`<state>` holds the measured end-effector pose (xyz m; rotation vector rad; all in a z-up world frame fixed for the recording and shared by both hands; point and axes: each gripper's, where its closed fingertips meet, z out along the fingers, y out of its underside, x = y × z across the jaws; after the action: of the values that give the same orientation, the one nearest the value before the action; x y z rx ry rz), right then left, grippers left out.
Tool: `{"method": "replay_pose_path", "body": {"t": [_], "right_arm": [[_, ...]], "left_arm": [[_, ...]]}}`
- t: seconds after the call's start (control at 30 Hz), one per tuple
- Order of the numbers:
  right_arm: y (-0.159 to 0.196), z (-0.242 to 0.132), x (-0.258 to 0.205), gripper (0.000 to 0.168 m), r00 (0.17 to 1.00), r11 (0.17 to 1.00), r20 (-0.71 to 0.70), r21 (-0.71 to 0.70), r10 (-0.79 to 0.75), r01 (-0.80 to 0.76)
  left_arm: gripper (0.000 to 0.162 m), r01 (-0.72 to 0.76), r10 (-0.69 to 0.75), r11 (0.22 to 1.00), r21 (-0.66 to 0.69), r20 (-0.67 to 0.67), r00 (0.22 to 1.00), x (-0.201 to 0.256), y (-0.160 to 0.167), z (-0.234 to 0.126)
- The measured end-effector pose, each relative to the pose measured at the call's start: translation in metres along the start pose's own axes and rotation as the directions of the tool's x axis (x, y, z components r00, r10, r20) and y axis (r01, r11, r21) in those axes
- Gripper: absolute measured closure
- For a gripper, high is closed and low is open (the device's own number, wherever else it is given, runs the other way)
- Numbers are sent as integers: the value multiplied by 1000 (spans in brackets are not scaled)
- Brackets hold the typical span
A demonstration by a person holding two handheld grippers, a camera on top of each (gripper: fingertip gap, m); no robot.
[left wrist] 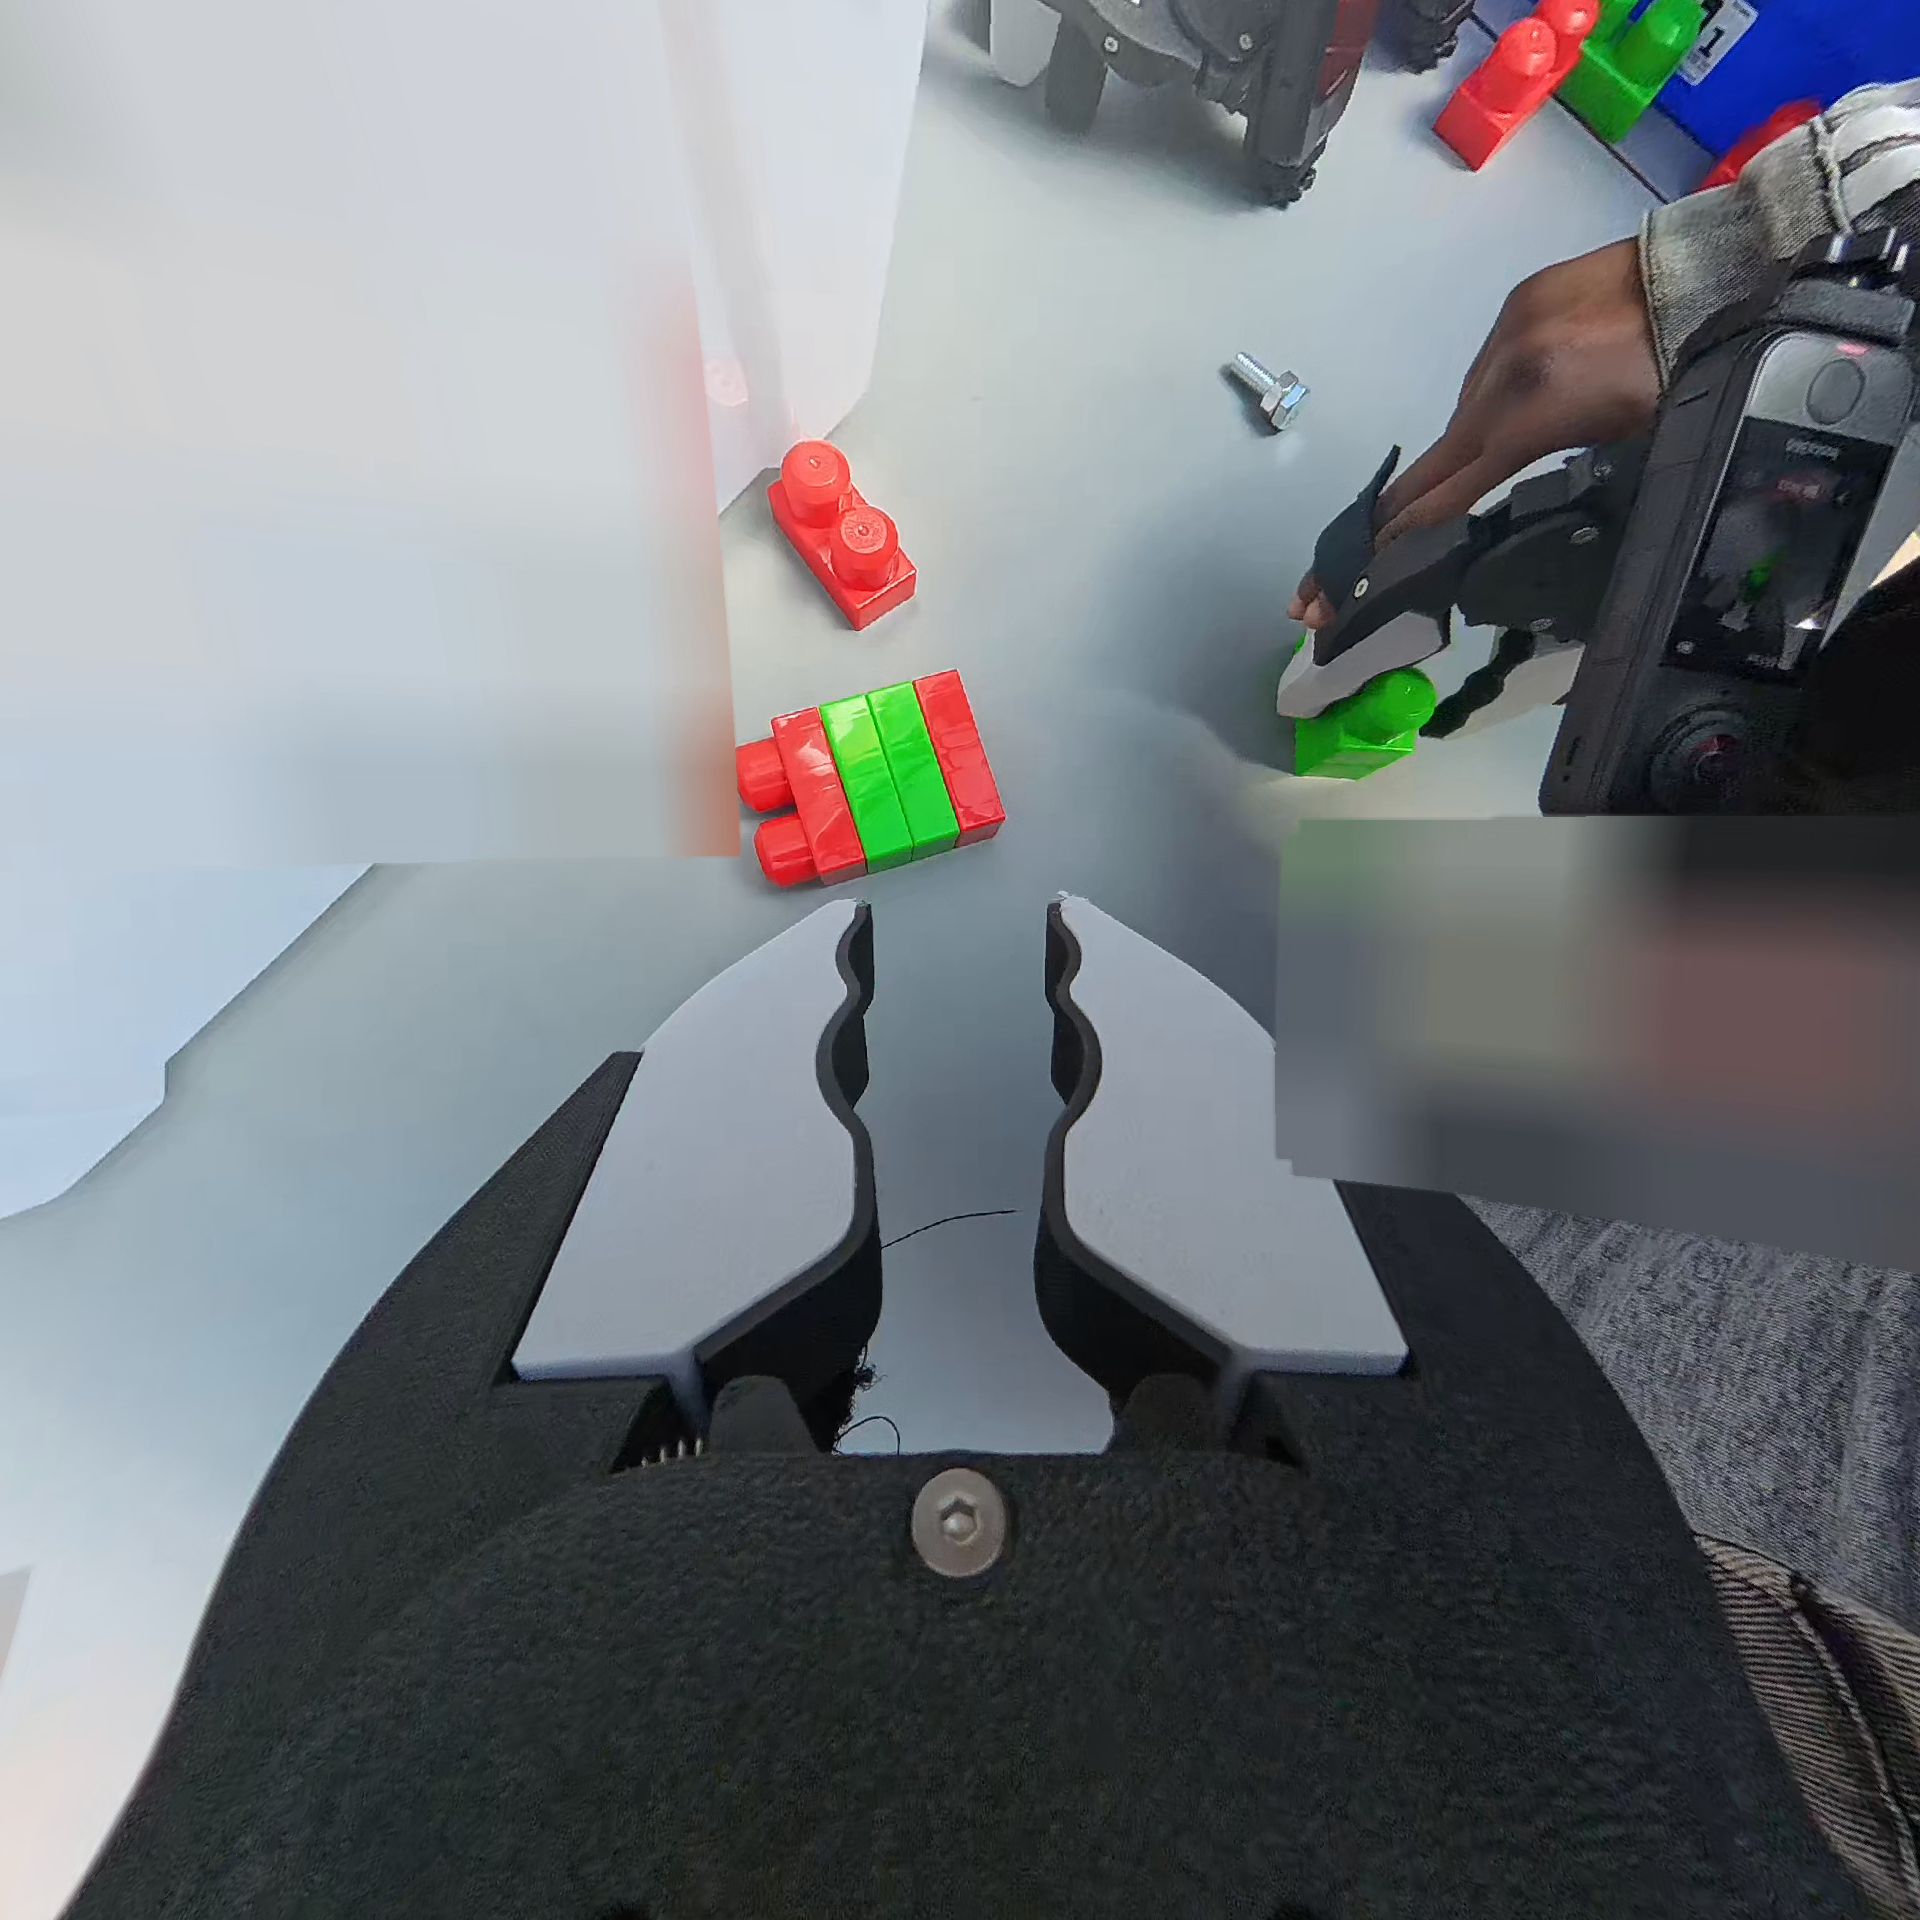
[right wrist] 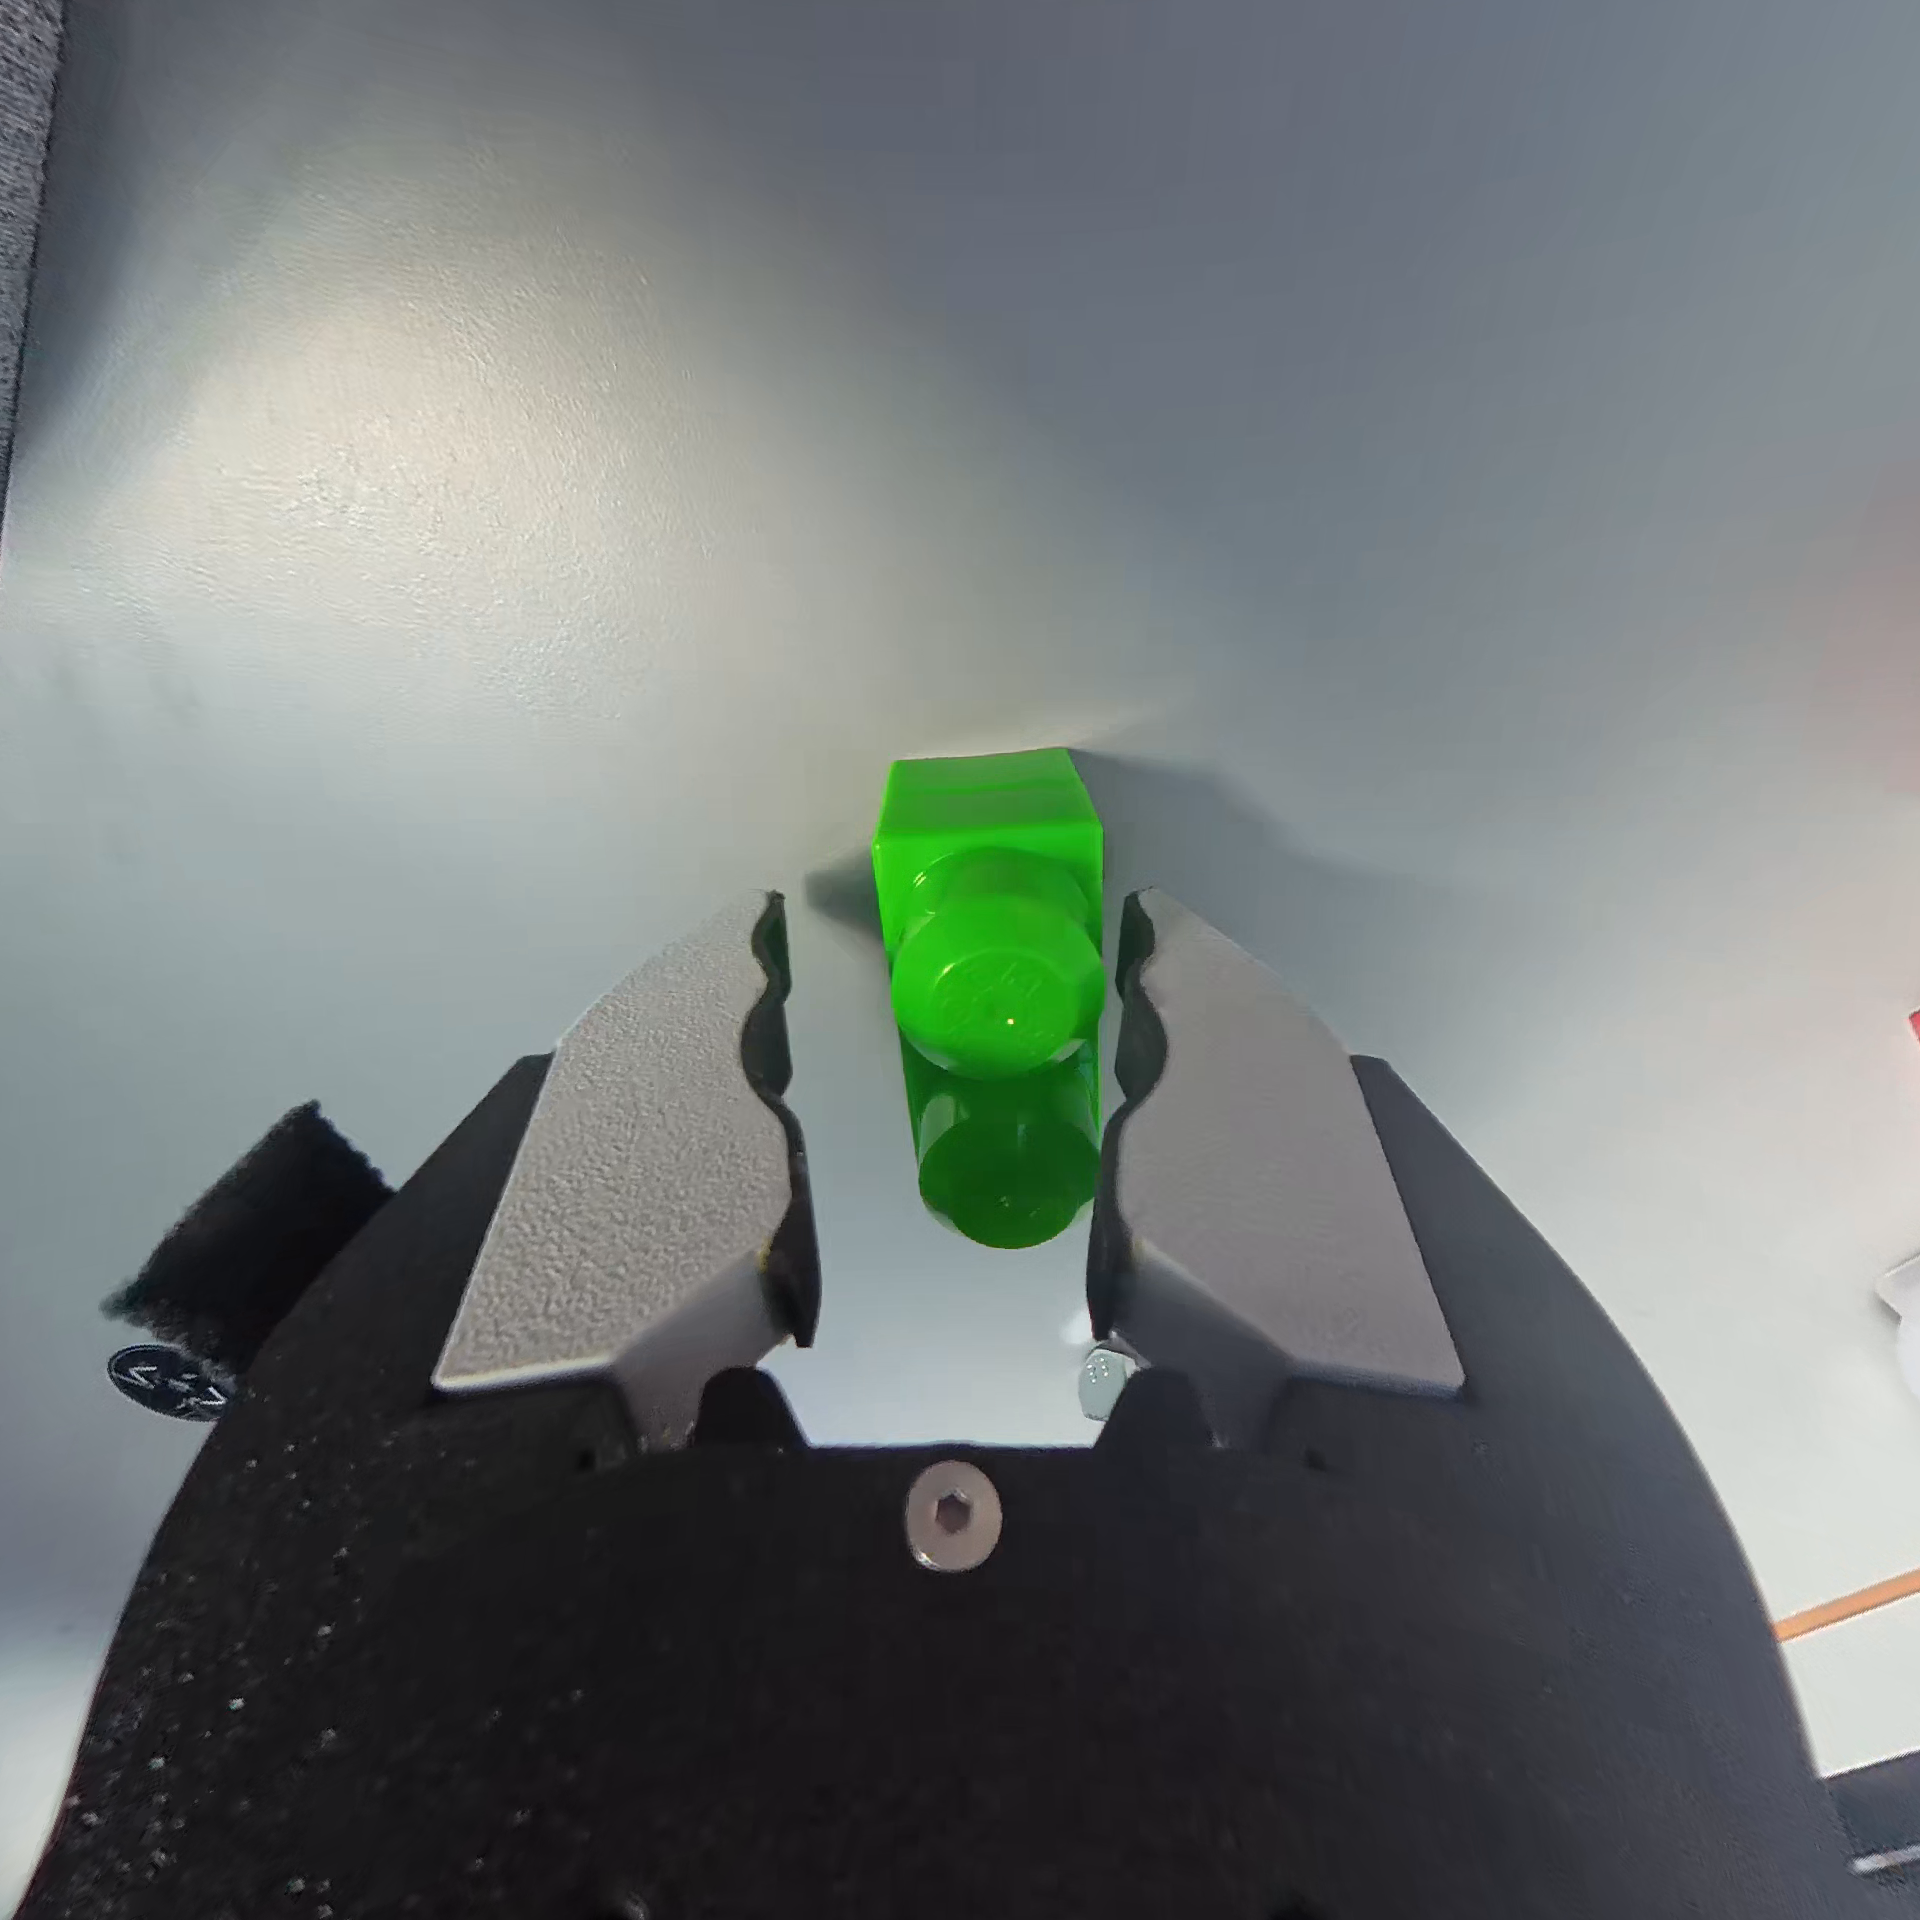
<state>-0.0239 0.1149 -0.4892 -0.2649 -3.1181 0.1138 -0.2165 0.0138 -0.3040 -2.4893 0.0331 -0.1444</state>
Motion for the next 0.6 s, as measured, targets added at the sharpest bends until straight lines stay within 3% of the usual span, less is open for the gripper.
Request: {"method": "replay_pose_path", "body": {"t": [0.17, 0.33, 0.43, 0.6], "right_arm": [[-16, -14, 3, 74, 987, 981, 15, 106, 161, -162], [-21, -53, 22, 71, 941, 923, -9, 200, 337, -329], [-17, -81, 40, 75, 851, 829, -60, 272, 522, -489], [-2, -117, 45, 77, 625, 616, -115, 374, 772, -693]], "left_arm": [[126, -26, 26, 1000, -13, -2, 1000, 1, 4, 0], [122, -32, 31, 999, -24, -33, 999, 4, 6, 14], [116, 51, -51, 999, -13, 2, 999, -2, -4, 29], [101, 144, -141, 990, -7, 151, 978, -20, -20, 67]]}}
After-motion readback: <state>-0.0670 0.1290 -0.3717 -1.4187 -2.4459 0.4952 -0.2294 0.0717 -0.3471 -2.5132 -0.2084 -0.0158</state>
